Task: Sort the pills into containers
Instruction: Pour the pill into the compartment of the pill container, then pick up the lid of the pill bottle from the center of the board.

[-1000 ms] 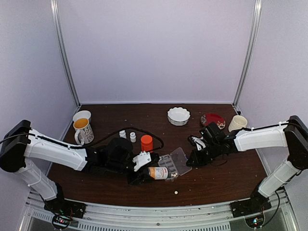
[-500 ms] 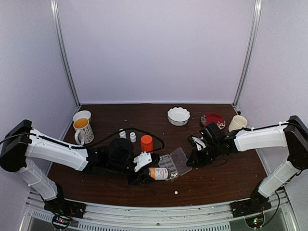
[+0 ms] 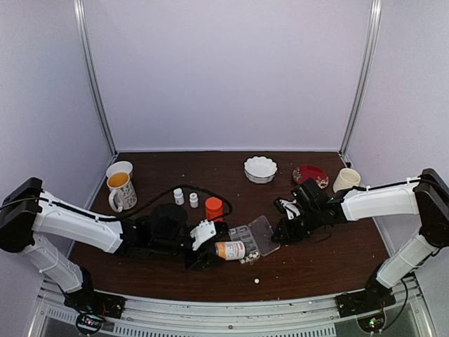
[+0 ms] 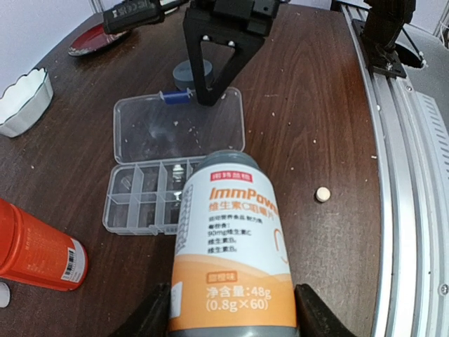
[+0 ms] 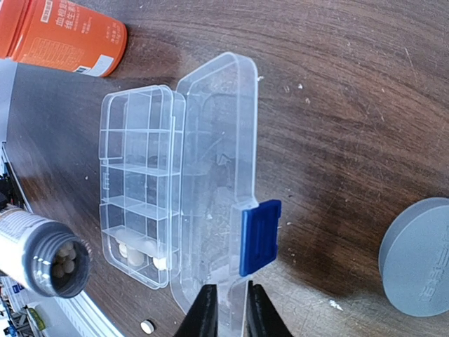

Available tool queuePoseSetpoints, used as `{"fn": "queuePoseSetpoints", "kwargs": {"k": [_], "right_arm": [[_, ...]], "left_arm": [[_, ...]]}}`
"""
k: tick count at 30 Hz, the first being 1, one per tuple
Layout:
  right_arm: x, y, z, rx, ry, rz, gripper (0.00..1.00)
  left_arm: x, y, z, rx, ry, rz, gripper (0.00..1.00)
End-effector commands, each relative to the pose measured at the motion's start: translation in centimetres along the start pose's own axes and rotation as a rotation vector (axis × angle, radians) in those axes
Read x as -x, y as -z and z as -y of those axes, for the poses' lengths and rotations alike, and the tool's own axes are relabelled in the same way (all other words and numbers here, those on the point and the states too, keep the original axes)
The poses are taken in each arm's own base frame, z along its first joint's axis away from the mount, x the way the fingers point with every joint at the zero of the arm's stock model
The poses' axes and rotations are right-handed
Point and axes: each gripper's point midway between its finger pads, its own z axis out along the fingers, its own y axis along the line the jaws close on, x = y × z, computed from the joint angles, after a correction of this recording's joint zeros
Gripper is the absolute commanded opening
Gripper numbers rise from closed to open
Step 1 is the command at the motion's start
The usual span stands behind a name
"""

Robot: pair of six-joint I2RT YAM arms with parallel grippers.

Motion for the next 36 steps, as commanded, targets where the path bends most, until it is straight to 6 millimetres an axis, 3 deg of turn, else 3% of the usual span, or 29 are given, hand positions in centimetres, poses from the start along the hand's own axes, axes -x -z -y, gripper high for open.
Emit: {"fn": "queuePoseSetpoints", "kwargs": {"k": [1, 9, 14, 17, 24, 28, 36], "right_arm": [[1.1, 0.5, -0.6, -0.006, 0.026, 0.036, 0.21], [2.3, 2.6, -0.9, -0.039, 0.050, 0.093, 0.39], [3.1, 4.7, -0.4, -0.109, 0.075, 0.128, 0.44], [3.5, 5.8, 0.7, -0.189, 0.090, 0.140, 0.47], [4.1, 7.6, 4.5, -0.441, 0.134, 0.112, 0.66], [4.1, 7.7, 6.4, -0.523, 0.127, 0.085, 0.68], [4.0, 4.9, 7.0, -0.507, 0.130, 0.007, 0.68]], "left_arm": [[3.3, 1.1, 0.0, 0.015, -0.007, 0.144, 0.00], [4.8, 3.0, 0.0, 0.032, 0.015, 0.273, 0.00], [6.9, 5.5, 0.2, 0.038, 0.029, 0.447, 0.00], [8.0, 7.4, 0.4, 0.032, 0.047, 0.587, 0.00], [11.1, 11.9, 0.8, 0.044, 0.009, 0.807, 0.00], [13.5, 15.5, 0.8, 0.083, -0.053, 0.902, 0.00], [18.6, 25.7, 2.0, 0.198, -0.270, 1.093, 0.00]]}}
